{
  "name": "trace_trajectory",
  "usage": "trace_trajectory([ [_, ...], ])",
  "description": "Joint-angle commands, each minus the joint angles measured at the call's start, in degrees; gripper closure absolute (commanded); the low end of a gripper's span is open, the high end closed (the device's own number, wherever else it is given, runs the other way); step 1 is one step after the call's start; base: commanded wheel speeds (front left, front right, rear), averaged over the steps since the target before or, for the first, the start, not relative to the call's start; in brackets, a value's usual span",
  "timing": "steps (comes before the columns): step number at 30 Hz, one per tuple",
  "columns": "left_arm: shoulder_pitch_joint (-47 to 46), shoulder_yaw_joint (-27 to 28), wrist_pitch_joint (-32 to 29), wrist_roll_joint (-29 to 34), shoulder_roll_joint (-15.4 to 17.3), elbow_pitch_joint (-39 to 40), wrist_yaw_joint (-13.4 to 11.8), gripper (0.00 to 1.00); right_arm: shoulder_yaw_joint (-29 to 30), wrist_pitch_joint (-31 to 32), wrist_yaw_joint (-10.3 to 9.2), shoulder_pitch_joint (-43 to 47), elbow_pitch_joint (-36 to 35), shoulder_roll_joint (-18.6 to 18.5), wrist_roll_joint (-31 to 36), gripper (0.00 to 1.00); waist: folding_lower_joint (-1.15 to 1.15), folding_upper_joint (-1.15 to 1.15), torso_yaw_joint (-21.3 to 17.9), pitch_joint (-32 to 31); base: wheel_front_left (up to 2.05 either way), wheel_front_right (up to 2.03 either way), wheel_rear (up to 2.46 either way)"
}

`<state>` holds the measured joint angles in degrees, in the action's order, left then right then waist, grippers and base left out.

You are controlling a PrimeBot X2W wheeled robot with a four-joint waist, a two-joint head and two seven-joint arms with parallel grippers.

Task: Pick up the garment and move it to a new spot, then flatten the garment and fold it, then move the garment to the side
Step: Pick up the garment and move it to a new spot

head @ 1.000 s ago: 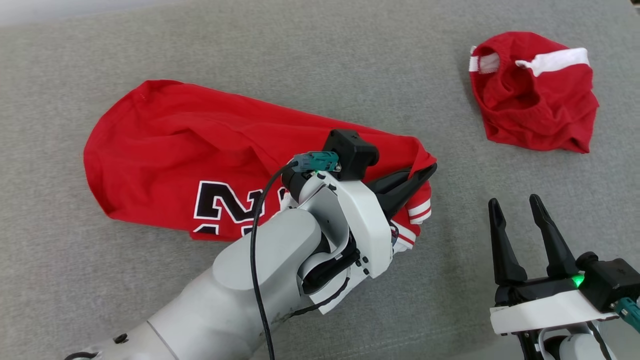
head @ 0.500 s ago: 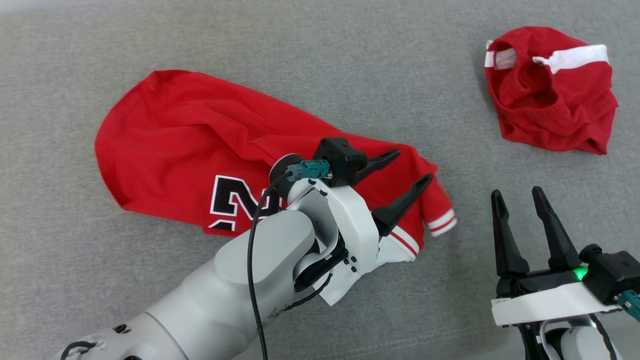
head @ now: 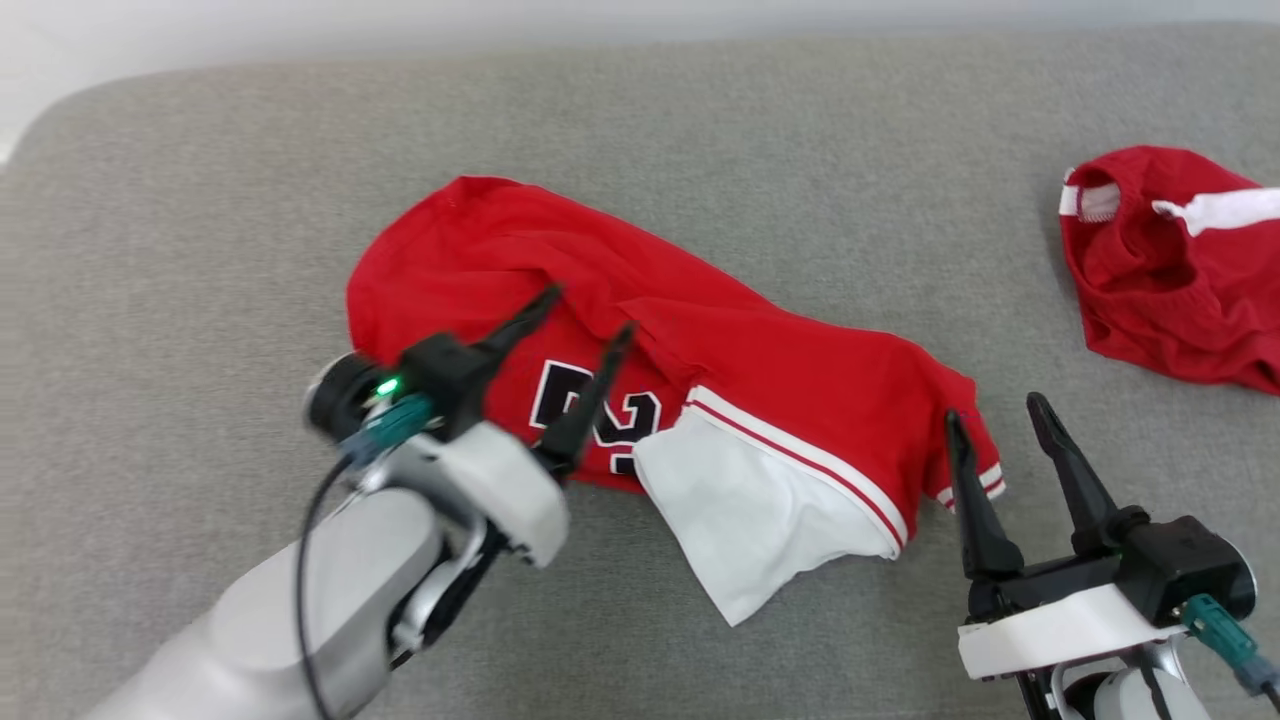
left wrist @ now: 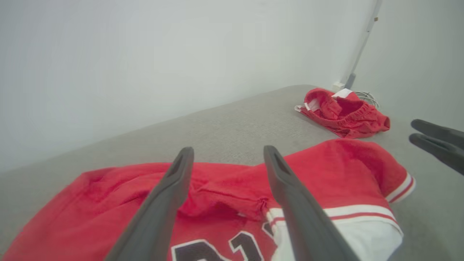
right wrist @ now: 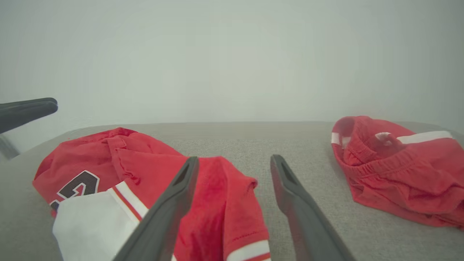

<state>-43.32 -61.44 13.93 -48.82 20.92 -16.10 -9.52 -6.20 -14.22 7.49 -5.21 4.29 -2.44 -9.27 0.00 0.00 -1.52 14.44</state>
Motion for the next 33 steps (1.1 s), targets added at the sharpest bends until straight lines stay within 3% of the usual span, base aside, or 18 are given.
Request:
trace_trajectory([
  [1, 0.4, 3.1, 0.5, 0.1, 2.7, 2.4, -1.7, 0.0, -1.5, -0.8, 0.0, 0.4, -1.5, -0.4, 1.1, 0.0, 0.0, 0.0, 1.8, -1.6, 0.0, 0.0, 0.0],
  [8, 12.2, 12.7, 1.0, -1.9, 13.1, 14.0, -12.3, 0.0, -4.5, 0.0, 0.0, 1.7, -2.2, -0.4, 4.0, 0.0, 0.0, 0.0, 5.4, -4.2, 0.0, 0.0, 0.0],
  [12, 21.0, 19.6, 1.1, -1.3, 16.4, 20.5, -17.6, 0.0, -6.7, 1.0, 0.0, 2.8, -2.5, -1.1, 5.2, 0.0, 0.0, 0.0, 6.8, -5.8, 0.0, 0.0, 0.0],
  [15, 26.3, 22.7, 1.1, -0.7, 16.9, 23.2, -19.8, 0.0, -7.6, 1.5, 0.0, 3.7, -2.6, -1.3, 5.7, 0.0, 0.0, 0.0, 7.3, -6.7, 0.0, 0.0, 0.0],
  [20, 32.7, 26.1, 1.1, 0.4, 16.7, 25.6, -20.9, 0.0, -8.6, 2.0, 0.0, 5.5, -2.5, -1.5, 6.1, 0.0, 0.0, 0.0, 8.1, -8.1, 0.0, 0.0, 0.0],
  [33, 39.6, 30.8, 1.1, 2.8, 13.8, 25.5, -19.6, 0.0, -9.3, 2.5, 0.0, 9.1, -3.5, -1.1, 6.1, 0.0, 0.0, 0.0, 7.8, -10.7, 0.0, 0.0, 0.0],
])
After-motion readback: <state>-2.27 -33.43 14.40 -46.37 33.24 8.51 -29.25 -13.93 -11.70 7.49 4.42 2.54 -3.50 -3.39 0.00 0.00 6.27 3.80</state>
